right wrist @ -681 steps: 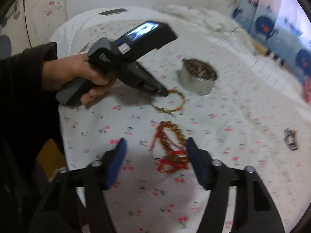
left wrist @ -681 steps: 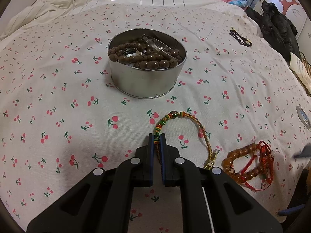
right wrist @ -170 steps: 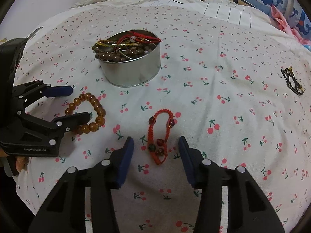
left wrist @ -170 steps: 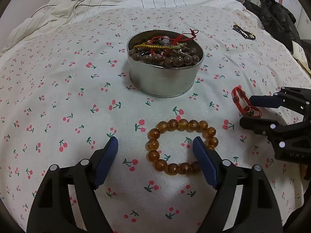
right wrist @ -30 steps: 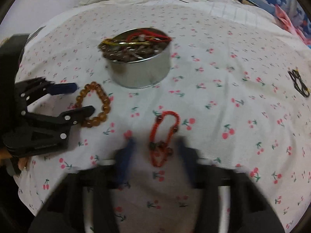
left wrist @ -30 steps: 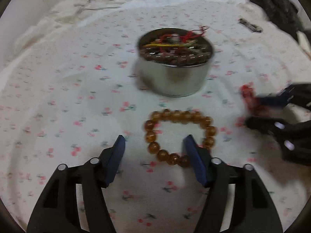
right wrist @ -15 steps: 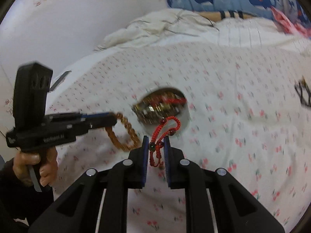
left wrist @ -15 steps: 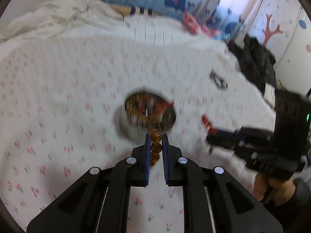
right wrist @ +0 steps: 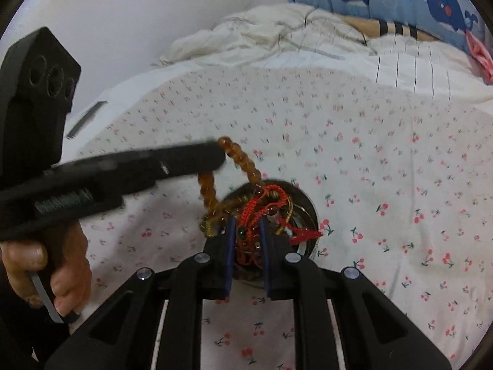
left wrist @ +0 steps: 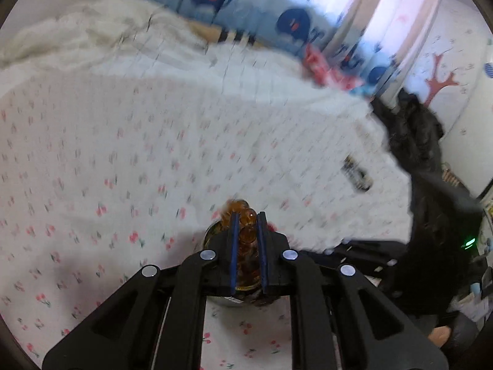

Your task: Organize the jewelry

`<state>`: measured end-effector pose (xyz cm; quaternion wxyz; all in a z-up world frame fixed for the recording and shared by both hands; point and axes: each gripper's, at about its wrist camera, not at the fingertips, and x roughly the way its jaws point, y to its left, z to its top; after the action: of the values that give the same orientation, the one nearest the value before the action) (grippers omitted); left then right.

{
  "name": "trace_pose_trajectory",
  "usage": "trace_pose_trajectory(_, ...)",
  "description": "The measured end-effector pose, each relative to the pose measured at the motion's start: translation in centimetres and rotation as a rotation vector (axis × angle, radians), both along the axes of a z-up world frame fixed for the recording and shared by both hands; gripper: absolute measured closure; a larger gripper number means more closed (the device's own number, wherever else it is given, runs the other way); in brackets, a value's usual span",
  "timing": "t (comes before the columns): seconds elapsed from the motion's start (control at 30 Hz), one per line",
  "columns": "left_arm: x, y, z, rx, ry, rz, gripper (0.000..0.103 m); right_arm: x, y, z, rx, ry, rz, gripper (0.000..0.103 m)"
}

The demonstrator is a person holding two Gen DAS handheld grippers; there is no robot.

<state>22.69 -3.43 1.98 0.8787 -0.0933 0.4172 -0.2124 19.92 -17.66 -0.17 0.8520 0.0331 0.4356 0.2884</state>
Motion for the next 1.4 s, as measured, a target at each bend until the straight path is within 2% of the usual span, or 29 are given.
trace_pose_trajectory(0.03,0.4,-0.3,-1.2,0.028,0.035,-0.011,0.091,0.4,0.2,-0.6,-0.013,0.024,0.004,0.087)
trace_pose_trajectory(0.1,0.8,-1.0,-3.0,0.097,0.085,-0.014,0.081,0.7,0.4,-1.8,-0.032,0.060,0.012,0.083)
trace_pose_trajectory(0.17,0.7,-1.1,-3.7,0.099,0.086,-0.023,0.067,0.6,0.4,-2.0,-0.026,0.062,0.019,0.057)
trace_pose_trajectory(0.2,0.4,-1.4,-3.4,0.101,0.070,-0.028,0.065,0.5,0.4,-1.8,-0.030,0.051,0.017,0.053)
trace_pose_trajectory(0.23,0.1,-1.6,-3.1,0.113,0.054,-0.027,0.058,0.3,0.5,-1.5,-0.045,0.031,0.015,0.049)
trace_pose_trajectory(0.27,-0.3,-1.7,-2.6,0.143,0.031,-0.014,0.041,0.0,0.6,-1.2,-0.054,0.013,0.014,0.040)
trace_pose_trajectory(0.3,-0.6,-1.7,-2.1,0.166,0.012,0.012,0.029,-0.2,0.5,-1.1,-0.057,0.006,0.011,0.036)
trace_pose_trajectory(0.33,-0.9,-1.5,-1.4,0.150,-0.015,0.028,0.013,-0.5,0.4,-0.8,-0.058,-0.007,0.002,0.033)
trace_pose_trajectory(0.4,-1.9,-0.7,0.2,0.056,-0.067,0.031,0.011,-1.0,-0.1,-0.2,-0.056,-0.022,-0.008,0.033)
trace_pose_trajectory(0.5,-2.8,0.1,2.0,0.032,-0.119,0.061,0.010,-1.8,-1.2,0.7,-0.038,-0.039,-0.047,0.033)
trace_pose_trajectory(0.6,-4.3,0.6,3.2,0.092,-0.179,0.130,0.007,-3.2,-2.0,2.1,-0.045,-0.084,-0.113,0.024)
trace_pose_trajectory(0.67,-5.2,0.8,3.3,0.184,-0.200,0.182,0.007,-4.9,-2.1,3.1,-0.083,-0.143,-0.172,0.012)
trace_pose_trajectory(0.73,-6.1,0.8,3.0,0.249,-0.200,0.202,0.007,-6.2,-1.8,3.4,-0.133,-0.177,-0.219,0.012)
trace_pose_trajectory(0.87,-6.9,0.3,2.4,0.340,-0.176,0.202,0.007,-6.9,-0.6,2.4,-0.211,-0.158,-0.259,0.009)
trace_pose_trajectory(1.1,-8.1,0.5,1.6,0.341,-0.140,0.193,0.007,-6.9,-1.0,1.9,-0.269,-0.156,-0.319,0.007)
trace_pose_trajectory(1.4,-8.0,0.6,1.6,0.346,-0.131,0.196,0.007,-6.9,-0.9,1.6,-0.267,-0.142,-0.318,0.007)
